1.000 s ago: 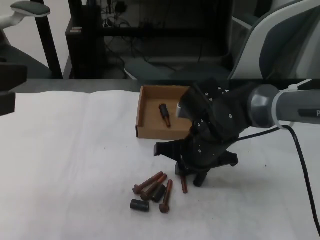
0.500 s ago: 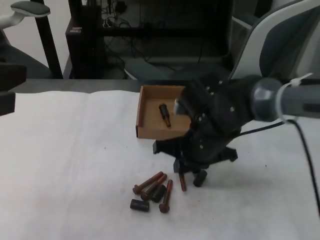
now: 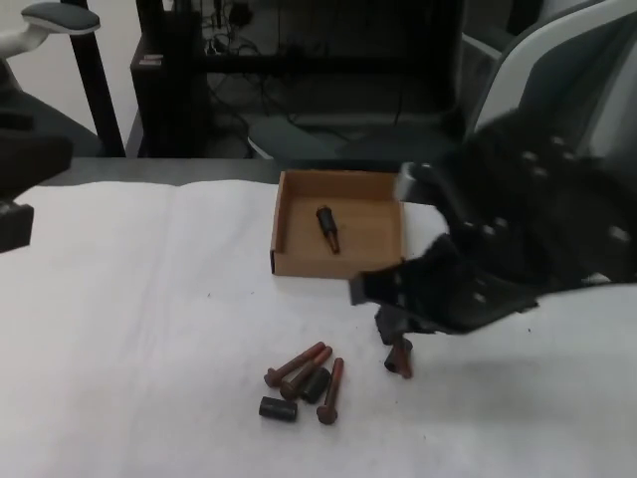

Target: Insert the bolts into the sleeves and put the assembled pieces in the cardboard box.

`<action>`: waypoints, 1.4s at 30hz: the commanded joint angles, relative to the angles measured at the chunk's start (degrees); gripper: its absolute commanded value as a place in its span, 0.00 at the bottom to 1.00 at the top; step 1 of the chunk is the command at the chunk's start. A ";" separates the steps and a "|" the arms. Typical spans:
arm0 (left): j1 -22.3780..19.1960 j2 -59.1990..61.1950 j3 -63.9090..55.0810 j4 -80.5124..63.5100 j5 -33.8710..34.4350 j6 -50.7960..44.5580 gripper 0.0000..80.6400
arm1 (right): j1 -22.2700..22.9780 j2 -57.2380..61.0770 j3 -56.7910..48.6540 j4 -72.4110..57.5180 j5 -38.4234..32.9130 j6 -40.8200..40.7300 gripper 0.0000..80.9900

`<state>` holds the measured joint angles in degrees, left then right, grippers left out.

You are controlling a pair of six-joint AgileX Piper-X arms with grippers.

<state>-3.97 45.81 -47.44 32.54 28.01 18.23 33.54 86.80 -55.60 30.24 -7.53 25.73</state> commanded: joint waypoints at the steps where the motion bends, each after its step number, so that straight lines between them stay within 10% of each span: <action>1: -0.24 -0.43 -0.36 -0.21 1.12 0.71 0.43 | 0.24 -5.73 4.72 -3.91 -0.07 0.28 0.01; 7: -3.15 -0.03 -0.36 1.23 5.08 2.22 0.43 | 0.24 -16.15 13.51 -10.80 -0.75 -0.17 0.01; 20: -23.52 16.87 -0.36 5.12 -4.22 12.69 0.43 | 0.24 -24.66 19.21 -21.77 -6.99 -4.30 0.01; 30: -24.63 29.91 -0.36 1.98 -4.05 16.78 0.45 | 0.24 -24.66 19.21 -22.44 -8.27 -4.30 0.01; 37: -24.63 33.52 -0.36 3.13 -2.04 23.57 0.86 | 0.24 -24.66 19.21 -22.44 -11.02 -5.29 0.01; 42: -24.63 34.15 -0.36 3.39 -2.10 30.38 0.80 | 0.24 -24.66 19.21 -22.44 -12.32 -5.29 0.01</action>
<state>-28.36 79.41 -47.44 35.78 25.59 45.33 33.68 62.98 -36.42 8.55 -18.58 21.04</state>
